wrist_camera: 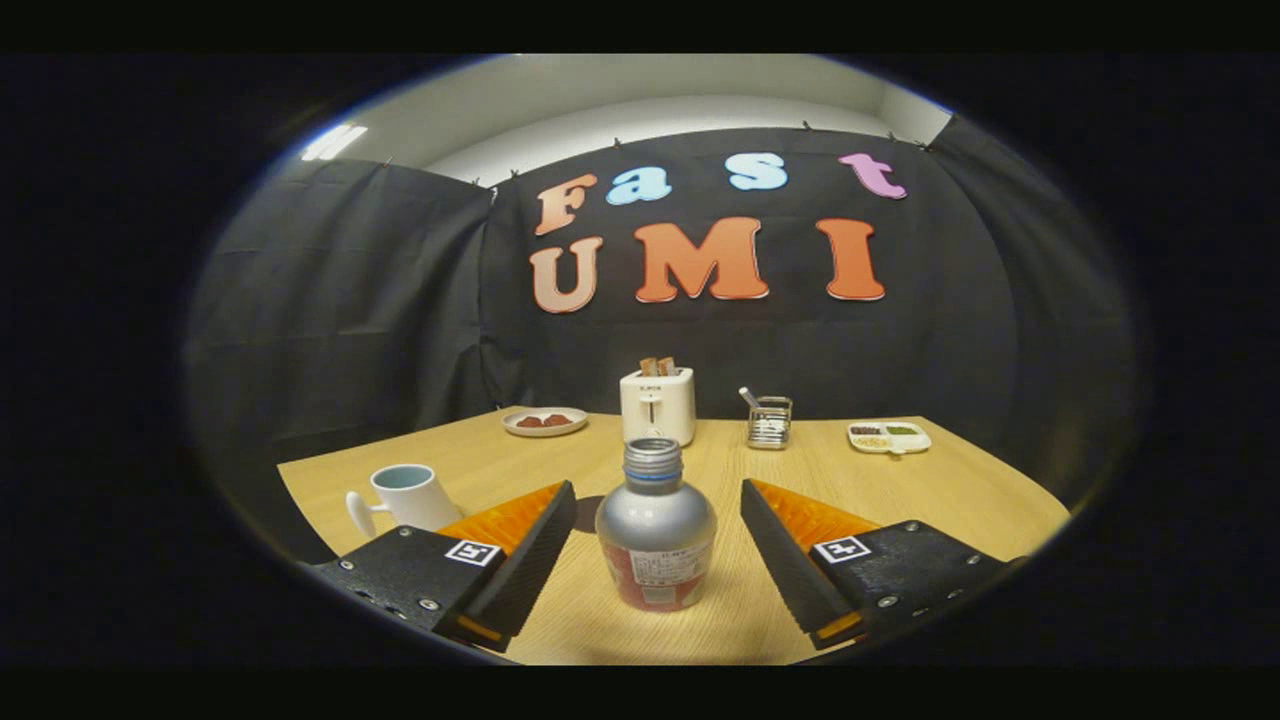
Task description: Take the bottle from table, then pour the juice into the cup, finally place the bottle on the coaster
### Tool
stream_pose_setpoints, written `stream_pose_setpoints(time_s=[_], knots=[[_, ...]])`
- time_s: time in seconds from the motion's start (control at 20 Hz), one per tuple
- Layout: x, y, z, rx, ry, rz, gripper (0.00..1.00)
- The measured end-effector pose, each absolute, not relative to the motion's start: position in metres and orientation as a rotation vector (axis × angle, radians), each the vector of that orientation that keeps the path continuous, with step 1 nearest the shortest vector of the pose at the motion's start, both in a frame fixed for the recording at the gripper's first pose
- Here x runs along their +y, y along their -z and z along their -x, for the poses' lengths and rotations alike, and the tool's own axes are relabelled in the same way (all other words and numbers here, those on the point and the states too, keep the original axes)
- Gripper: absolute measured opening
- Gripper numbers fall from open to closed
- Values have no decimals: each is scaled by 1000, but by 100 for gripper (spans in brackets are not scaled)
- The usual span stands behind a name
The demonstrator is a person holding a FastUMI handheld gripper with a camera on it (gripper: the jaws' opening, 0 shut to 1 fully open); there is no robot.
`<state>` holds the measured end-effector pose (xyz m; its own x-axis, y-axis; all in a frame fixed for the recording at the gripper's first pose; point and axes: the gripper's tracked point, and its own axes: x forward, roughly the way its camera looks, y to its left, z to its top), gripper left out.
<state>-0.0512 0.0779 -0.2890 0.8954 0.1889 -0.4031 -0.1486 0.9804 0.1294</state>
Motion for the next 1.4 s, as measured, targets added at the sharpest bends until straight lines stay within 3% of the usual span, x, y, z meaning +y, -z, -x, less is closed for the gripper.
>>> stream_pose_setpoints(time_s=[0.65, 0.9, 1.4], knots=[[93, 353, 69, 580, -184, -113, 97], [92, 356, 63, 599, -176, -91, 80], [101, 331, 39, 548, -164, 221, 78]])
